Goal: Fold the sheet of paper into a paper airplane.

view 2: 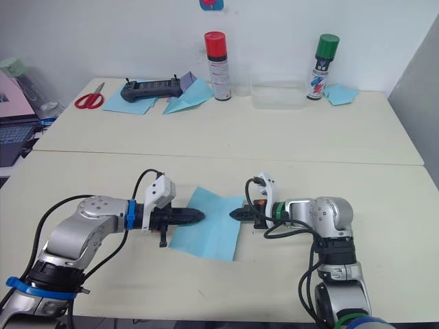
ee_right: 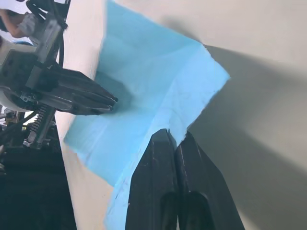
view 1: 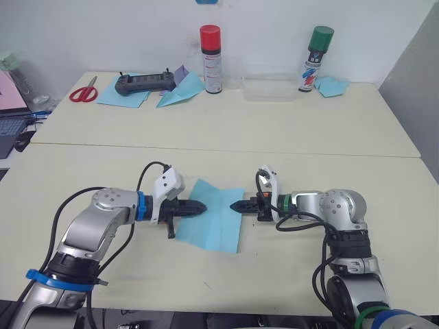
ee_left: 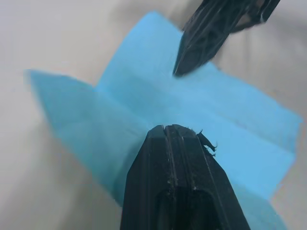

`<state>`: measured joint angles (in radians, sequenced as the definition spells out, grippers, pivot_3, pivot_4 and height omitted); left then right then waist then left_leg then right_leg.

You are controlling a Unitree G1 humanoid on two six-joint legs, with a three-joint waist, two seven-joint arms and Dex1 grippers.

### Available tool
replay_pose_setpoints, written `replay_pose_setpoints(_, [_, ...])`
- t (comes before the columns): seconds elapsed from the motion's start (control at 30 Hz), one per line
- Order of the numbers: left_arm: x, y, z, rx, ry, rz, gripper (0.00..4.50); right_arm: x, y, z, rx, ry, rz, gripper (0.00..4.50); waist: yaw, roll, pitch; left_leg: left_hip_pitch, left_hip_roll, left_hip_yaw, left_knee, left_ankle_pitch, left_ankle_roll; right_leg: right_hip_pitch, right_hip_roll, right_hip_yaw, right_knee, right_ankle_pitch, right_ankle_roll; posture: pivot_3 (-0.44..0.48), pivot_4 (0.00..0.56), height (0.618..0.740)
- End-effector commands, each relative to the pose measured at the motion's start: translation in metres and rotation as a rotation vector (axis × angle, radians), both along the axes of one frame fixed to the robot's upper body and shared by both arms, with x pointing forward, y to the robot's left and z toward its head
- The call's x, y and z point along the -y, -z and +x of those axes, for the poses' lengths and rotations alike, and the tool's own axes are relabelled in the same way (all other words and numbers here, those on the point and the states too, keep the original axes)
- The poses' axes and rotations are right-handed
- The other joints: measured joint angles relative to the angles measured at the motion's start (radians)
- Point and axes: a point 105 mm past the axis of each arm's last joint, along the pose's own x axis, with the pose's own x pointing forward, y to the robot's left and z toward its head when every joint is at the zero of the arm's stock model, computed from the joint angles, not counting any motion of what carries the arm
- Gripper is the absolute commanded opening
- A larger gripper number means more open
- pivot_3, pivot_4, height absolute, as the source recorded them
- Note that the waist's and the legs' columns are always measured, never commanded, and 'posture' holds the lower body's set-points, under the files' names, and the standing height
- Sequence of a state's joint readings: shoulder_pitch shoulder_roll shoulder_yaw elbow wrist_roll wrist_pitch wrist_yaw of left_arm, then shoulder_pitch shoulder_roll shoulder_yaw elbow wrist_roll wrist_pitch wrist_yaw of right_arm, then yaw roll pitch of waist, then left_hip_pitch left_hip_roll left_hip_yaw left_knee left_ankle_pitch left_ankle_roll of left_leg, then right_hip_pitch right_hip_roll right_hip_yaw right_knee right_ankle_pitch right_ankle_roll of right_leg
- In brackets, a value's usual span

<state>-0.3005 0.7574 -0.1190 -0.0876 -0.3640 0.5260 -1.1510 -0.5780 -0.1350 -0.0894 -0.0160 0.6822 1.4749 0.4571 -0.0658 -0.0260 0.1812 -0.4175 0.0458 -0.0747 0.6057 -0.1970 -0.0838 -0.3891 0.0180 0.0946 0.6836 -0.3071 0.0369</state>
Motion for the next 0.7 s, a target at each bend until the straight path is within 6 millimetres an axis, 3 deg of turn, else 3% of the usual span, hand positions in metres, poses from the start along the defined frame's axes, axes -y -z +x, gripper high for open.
replay_pose_setpoints(0.03, [0.003, 0.010, -0.006, 0.003, 0.035, 0.027, 0.00, 0.000, -0.006, 0.000, 0.035, -0.015, 0.014, 0.04, 0.000, 0.000, 0.000, 0.000, 0.000, 0.000, 0.000, 0.000, 0.000, 0.000, 0.000, 0.000, 0.000, 0.000, 0.000, 0.000, 0.150, 0.740])
replay_pose_setpoints(0.13, [0.008, 0.024, -0.011, -0.015, 0.052, 0.042, 0.00, 0.001, -0.006, 0.000, 0.039, -0.016, 0.011, 0.04, 0.002, 0.000, 0.000, 0.000, 0.000, 0.000, 0.000, 0.000, 0.000, 0.000, 0.000, 0.000, 0.000, 0.000, 0.000, 0.000, 0.150, 0.740])
replay_pose_setpoints(0.27, [0.012, 0.029, -0.013, -0.015, 0.052, 0.035, 0.00, 0.003, -0.007, 0.001, 0.046, -0.018, 0.011, 0.04, 0.007, 0.000, 0.000, 0.000, 0.000, 0.000, 0.001, 0.000, 0.000, 0.001, 0.000, 0.000, 0.000, 0.000, 0.001, 0.000, 0.150, 0.740])
replay_pose_setpoints(0.6, [0.032, 0.017, -0.010, -0.005, 0.078, -0.052, 0.00, 0.016, -0.011, 0.016, 0.084, -0.008, -0.022, 0.04, 0.009, 0.000, 0.000, 0.000, -0.001, 0.000, 0.003, 0.000, 0.000, 0.001, 0.000, 0.001, 0.000, 0.001, 0.002, 0.000, 0.150, 0.740])
replay_pose_setpoints(0.7, [0.041, 0.008, -0.008, -0.002, 0.082, -0.098, 0.00, 0.019, -0.011, 0.012, 0.074, -0.046, -0.016, 0.04, 0.009, 0.000, 0.000, 0.000, -0.001, 0.000, 0.003, 0.000, 0.000, 0.001, 0.000, 0.001, 0.000, 0.001, 0.002, 0.000, 0.150, 0.740])
